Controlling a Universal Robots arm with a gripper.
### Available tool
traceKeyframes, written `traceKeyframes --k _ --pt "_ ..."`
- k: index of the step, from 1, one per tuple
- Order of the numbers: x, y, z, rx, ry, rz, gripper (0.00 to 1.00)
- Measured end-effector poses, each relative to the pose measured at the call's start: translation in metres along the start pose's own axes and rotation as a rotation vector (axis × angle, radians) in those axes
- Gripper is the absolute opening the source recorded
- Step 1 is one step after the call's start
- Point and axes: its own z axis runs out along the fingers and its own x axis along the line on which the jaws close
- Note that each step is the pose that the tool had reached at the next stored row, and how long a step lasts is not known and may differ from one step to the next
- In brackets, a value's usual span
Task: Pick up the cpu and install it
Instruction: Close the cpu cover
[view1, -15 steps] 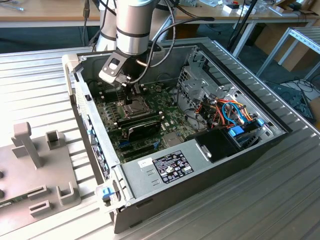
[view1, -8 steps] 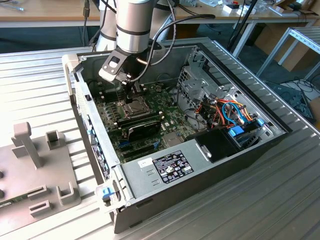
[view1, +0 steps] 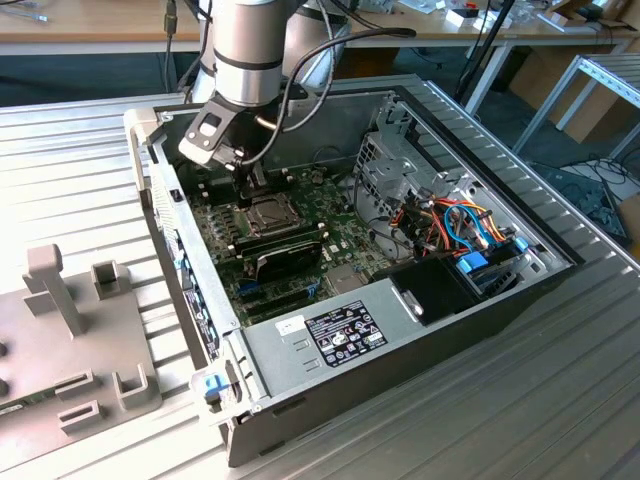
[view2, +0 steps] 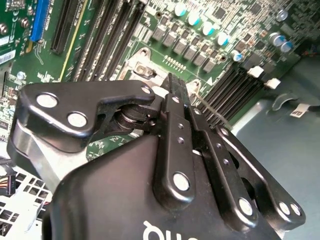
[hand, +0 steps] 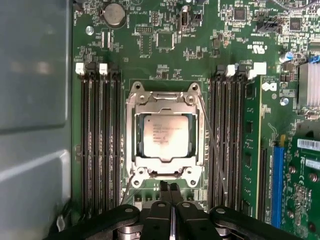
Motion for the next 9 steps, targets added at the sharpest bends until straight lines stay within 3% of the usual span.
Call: traceKeyframes --k 9 --pt "0.0029 -0.0069 -0.0003 -0.0006 0.0 0.0 0.11"
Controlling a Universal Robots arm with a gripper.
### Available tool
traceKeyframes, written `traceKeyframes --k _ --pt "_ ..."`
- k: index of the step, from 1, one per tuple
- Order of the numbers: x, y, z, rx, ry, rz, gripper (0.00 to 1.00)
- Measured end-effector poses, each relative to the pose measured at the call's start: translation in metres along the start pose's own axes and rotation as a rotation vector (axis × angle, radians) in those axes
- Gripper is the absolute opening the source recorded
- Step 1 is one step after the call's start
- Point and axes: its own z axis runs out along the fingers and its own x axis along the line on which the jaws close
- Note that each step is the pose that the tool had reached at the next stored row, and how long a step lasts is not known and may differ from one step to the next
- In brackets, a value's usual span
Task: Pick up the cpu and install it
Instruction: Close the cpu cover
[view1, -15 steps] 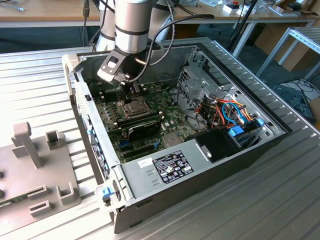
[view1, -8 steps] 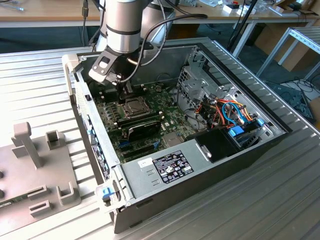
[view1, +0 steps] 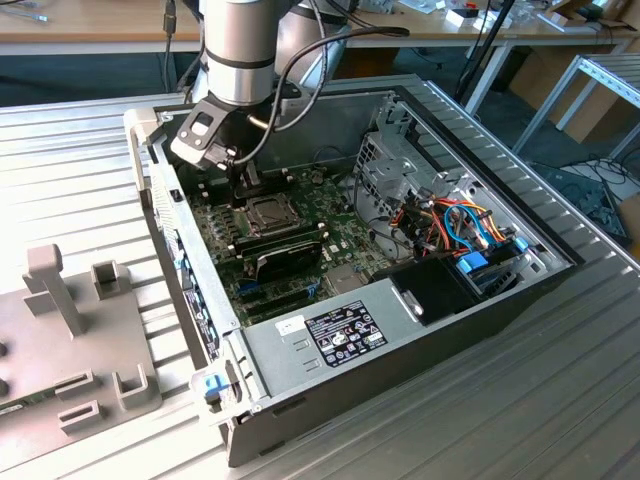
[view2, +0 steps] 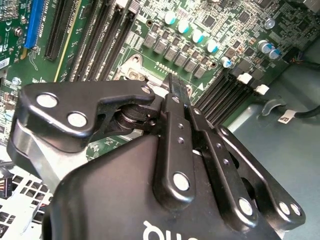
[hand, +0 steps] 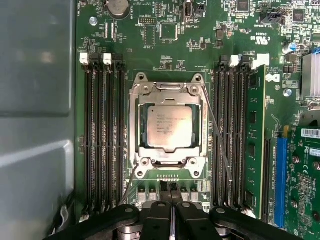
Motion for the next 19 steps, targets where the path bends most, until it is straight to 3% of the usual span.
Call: traceKeyframes --k 6,13,17,19 --pt "0.0001 0.0005 0.0 0.0004 -0.0001 0.009 0.11" --pt "-0.0002 0.0011 0.0001 0.0046 -0.0017 0.085 0.11" --pt "-0.0002 0.0011 0.0001 0.0049 -0.0017 0.087 0.11" --pt "-0.0002 0.001 0.0 0.0064 -0.0023 0.113 0.11"
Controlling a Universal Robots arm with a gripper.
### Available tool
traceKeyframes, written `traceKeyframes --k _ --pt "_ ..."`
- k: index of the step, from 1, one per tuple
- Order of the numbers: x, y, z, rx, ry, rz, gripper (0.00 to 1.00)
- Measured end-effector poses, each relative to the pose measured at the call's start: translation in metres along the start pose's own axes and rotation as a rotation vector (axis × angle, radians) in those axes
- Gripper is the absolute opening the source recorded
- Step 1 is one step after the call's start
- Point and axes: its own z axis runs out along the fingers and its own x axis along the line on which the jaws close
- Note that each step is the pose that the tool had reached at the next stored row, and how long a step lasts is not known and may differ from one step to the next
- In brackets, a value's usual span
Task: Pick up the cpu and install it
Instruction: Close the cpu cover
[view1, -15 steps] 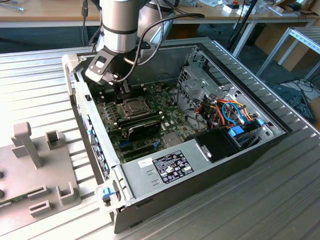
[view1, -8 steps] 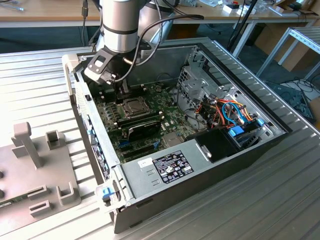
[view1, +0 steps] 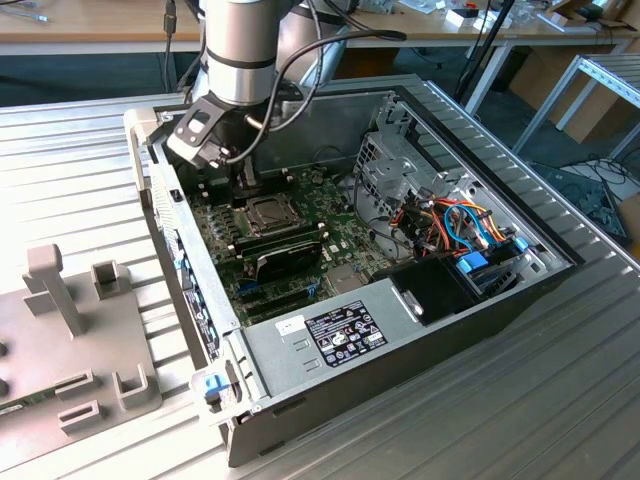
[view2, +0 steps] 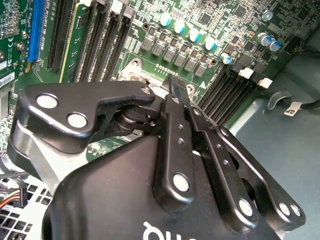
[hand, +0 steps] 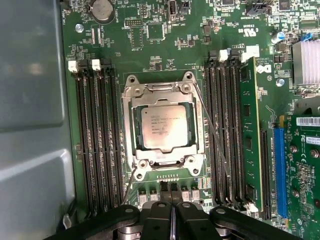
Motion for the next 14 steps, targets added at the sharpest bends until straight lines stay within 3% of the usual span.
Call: traceKeyframes --k 14 --pt "0.0 0.0 0.0 0.0132 -0.0048 0.233 0.11"
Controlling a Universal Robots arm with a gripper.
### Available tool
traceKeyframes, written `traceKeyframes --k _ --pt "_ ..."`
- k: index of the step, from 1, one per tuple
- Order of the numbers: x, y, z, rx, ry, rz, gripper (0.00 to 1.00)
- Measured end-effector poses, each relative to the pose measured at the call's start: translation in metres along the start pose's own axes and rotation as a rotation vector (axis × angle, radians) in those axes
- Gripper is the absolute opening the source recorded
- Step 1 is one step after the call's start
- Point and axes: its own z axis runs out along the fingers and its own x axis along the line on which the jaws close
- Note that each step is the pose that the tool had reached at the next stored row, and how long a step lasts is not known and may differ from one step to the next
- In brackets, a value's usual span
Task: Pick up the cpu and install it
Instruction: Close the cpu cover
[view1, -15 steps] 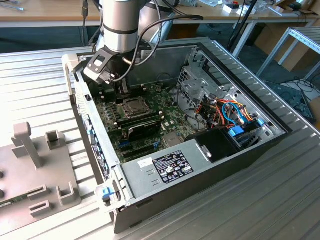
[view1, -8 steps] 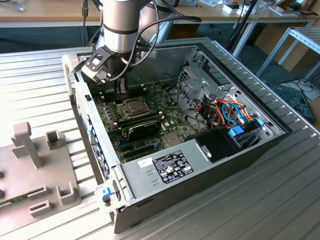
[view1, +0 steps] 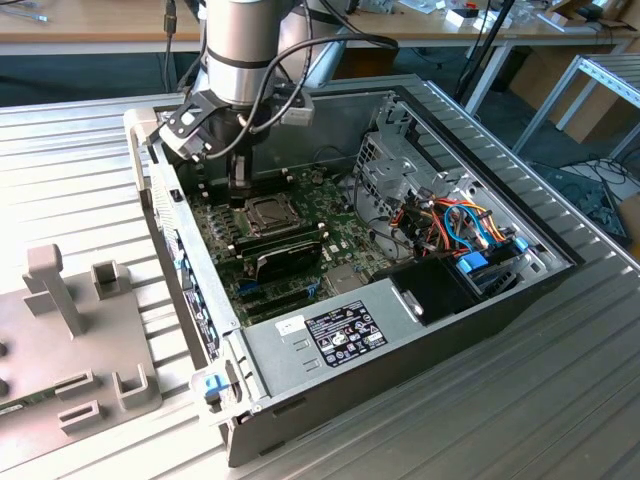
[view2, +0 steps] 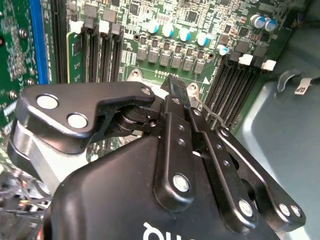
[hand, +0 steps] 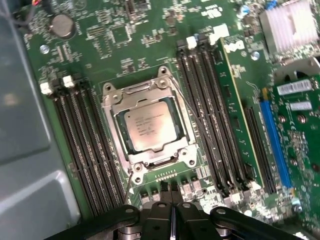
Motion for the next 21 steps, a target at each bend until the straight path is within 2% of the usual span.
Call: traceKeyframes --k 3,6,7,16,20,21 --pt "0.0 0.0 0.0 0.0023 -0.0009 0.041 0.11" --pt "0.0 0.0 0.0 0.0065 -0.0024 0.114 0.11" --pt "0.0 0.0 0.0 0.0071 -0.0026 0.126 0.11" --pt "0.0001 0.0002 0.0001 0.0067 -0.0023 0.118 0.11" --pt "0.0002 0.0004 0.0001 0.0043 -0.0013 0.077 0.11" --pt "0.0002 0.0004 0.0 0.0022 -0.0008 0.041 0.11"
